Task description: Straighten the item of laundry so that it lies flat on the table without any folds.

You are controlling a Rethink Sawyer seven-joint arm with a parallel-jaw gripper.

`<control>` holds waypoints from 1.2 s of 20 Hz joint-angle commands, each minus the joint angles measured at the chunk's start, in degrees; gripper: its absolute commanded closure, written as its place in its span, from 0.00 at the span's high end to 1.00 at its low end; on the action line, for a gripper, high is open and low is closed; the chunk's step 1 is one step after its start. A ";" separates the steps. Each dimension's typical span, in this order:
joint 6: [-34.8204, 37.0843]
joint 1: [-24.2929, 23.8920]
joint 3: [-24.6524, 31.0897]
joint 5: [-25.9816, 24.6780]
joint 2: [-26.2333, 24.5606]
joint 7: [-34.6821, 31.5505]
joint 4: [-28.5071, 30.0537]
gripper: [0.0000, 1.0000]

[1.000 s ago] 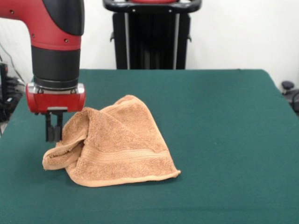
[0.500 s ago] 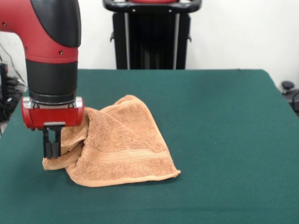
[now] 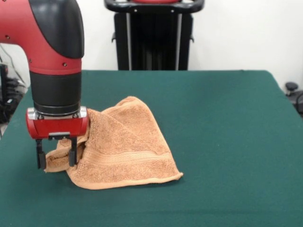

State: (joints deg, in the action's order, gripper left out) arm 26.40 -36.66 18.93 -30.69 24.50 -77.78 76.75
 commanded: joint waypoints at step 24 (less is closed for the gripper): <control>12.93 1.24 5.99 0.82 -0.66 8.21 -2.90 1.00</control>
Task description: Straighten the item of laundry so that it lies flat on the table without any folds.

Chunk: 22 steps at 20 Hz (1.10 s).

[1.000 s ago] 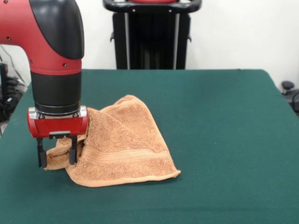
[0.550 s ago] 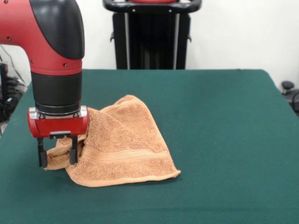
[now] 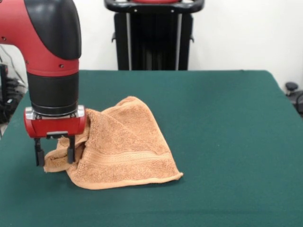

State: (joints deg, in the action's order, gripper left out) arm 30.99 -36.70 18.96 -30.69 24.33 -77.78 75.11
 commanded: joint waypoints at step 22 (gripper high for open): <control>2.14 0.91 5.05 0.00 -3.89 2.26 1.67 1.00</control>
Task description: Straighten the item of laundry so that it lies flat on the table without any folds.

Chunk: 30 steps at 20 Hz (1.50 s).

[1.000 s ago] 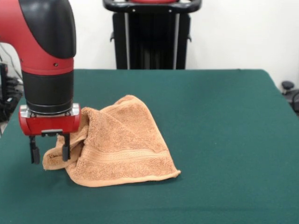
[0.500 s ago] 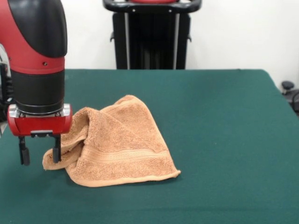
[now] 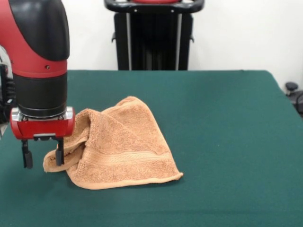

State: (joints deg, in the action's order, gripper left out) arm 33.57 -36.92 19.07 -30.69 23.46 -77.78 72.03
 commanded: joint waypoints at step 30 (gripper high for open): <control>1.77 -1.90 2.90 -0.16 0.04 2.51 8.79 1.00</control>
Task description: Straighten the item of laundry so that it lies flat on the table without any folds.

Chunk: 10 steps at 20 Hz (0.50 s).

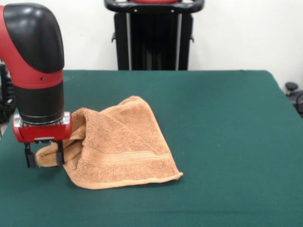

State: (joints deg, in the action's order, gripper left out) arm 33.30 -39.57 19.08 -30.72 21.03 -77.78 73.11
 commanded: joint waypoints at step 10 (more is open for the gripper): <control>0.60 1.70 1.92 -0.30 3.61 -0.76 10.07 1.00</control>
State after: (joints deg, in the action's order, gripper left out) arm 33.31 -40.07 19.07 -30.72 24.53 -77.78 75.68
